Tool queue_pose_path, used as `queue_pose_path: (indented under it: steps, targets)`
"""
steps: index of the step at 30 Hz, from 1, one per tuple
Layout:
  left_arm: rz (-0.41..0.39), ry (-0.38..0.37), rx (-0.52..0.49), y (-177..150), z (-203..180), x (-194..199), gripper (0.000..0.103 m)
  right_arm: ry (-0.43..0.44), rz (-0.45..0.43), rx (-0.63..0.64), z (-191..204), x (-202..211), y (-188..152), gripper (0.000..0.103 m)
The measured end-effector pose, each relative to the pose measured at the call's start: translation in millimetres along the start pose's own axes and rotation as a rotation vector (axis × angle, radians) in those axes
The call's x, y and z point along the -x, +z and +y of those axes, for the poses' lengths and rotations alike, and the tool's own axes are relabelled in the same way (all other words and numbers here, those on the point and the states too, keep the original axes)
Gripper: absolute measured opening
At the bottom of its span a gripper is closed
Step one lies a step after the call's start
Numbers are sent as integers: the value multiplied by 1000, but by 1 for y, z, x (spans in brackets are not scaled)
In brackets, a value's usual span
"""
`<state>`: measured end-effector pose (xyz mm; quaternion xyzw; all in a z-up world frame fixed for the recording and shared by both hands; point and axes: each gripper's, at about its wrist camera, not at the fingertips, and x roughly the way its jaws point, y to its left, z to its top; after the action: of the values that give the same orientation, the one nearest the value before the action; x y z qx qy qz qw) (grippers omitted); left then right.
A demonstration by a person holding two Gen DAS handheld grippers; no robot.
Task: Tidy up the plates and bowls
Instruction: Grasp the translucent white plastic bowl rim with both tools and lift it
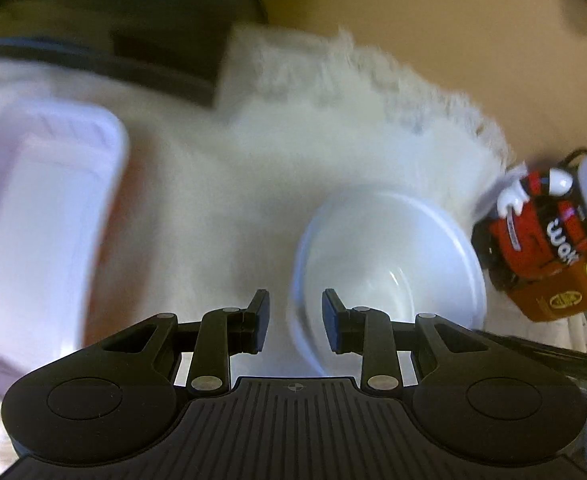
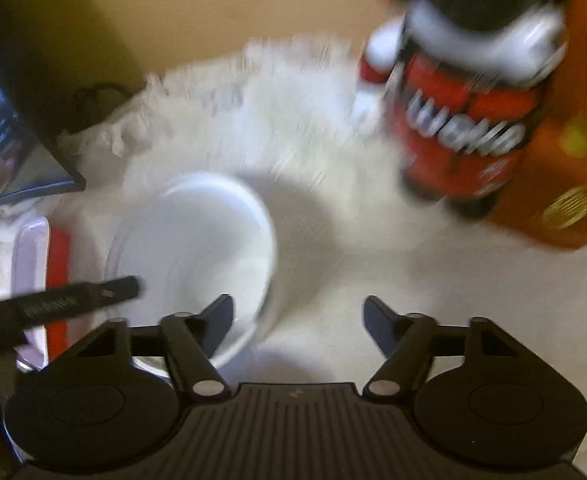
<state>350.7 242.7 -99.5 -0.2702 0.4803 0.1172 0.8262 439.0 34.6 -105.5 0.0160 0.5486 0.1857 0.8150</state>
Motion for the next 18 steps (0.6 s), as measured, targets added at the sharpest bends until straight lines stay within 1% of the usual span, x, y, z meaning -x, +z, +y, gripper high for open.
queue_pose_path:
  steps: [2, 3, 4, 5, 8, 10, 15, 18]
  targets:
    - [23, -7, -4, -1, -5, -9, 32, 33, 37, -21, 0, -13, 0, 49]
    - [31, -14, -4, -1, -7, -13, 32, 38, 50, -23, 1, -17, 1, 45]
    - [32, -19, -4, -2, -10, -14, 32, 48, 56, -20, 1, -17, 1, 36]
    - [31, -31, -8, -3, -14, -12, 30, 52, 52, -7, 3, -12, 1, 34]
    - [14, -44, -55, -6, -32, -4, 28, 19, -20, 57, -2, 14, -1, 34]
    - [12, -78, -60, -9, -48, 2, 28, 1, -49, 72, -14, 32, -2, 34]
    - [15, -137, -133, -31, -94, 12, 30, -15, -94, 92, -58, 75, -17, 34]
    - [44, -158, -194, -43, -127, 5, 30, -52, -104, 77, -84, 84, -24, 36]
